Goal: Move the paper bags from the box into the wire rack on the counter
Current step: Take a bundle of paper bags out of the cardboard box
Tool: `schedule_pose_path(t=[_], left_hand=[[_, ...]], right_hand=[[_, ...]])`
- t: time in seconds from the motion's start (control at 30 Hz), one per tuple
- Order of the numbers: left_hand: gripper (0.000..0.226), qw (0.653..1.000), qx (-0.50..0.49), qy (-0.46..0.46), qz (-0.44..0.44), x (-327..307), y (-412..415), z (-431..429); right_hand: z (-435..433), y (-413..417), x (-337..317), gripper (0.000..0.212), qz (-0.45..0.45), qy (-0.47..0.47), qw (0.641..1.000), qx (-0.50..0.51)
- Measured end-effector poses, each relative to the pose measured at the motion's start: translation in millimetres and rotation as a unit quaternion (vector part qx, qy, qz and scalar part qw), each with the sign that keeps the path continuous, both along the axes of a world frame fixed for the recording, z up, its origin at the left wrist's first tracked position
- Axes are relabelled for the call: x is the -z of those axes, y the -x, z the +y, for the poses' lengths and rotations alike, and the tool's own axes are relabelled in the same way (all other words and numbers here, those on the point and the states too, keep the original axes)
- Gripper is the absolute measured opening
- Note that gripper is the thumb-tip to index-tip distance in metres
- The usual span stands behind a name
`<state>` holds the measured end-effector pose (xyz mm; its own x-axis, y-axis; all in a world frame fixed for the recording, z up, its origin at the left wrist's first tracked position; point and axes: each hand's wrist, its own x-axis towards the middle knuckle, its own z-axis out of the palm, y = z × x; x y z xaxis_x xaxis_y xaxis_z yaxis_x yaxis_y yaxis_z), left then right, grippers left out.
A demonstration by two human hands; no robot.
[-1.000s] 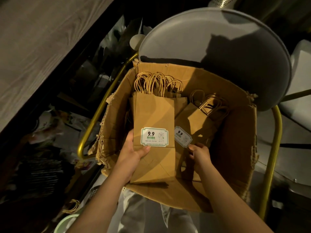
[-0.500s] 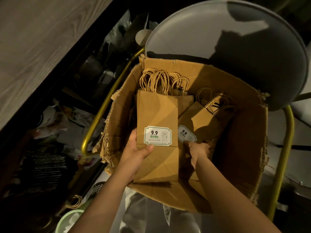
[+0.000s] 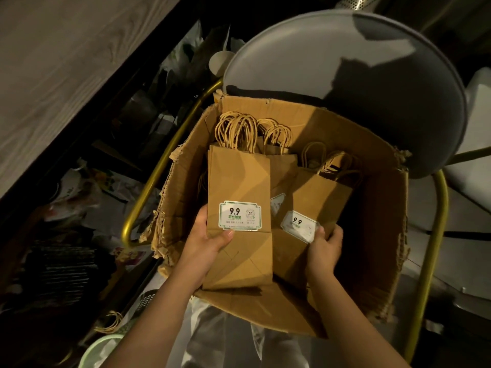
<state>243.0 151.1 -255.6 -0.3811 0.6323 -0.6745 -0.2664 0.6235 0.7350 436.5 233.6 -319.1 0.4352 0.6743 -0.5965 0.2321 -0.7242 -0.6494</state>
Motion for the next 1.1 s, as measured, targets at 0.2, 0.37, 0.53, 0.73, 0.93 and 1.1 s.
schedule_pose_path(t=[0.2, 0.37, 0.53, 0.73, 0.93, 1.1], left_hand=[[0.063, 1.000, 0.011, 0.013, 0.017, -1.0, -1.2, 0.0], [0.063, 1.000, 0.013, 0.011, 0.017, -1.2, -0.7, -1.7], [0.060, 1.000, 0.009, 0.000, 0.004, -1.4, -1.6, -2.1], [0.057, 1.000, 0.022, -0.004, 0.001, -3.1, -2.5, 0.7], [0.051, 0.999, 0.028, -0.019, -0.001, -6.8, -6.9, 2.7], [0.054, 0.998, 0.012, -0.026, -0.057, -13.3, -13.3, 5.9]], right_hand=[[-9.9, -15.0, -31.8, 0.030, -0.067, -0.096, 0.987, -0.110], [-6.8, -17.5, -72.6, 0.022, -0.035, -0.190, 0.970, -0.150], [16.0, -19.2, -107.3, 0.022, 0.029, -0.227, 0.965, -0.129], [29.4, -6.1, -91.3, 0.030, 0.144, -0.123, 0.975, -0.116], [19.6, 12.0, -57.2, 0.043, 0.201, -0.026, 0.973, -0.110], [6.2, 29.2, -40.3, 0.061, 0.186, -0.014, 0.970, -0.153]])
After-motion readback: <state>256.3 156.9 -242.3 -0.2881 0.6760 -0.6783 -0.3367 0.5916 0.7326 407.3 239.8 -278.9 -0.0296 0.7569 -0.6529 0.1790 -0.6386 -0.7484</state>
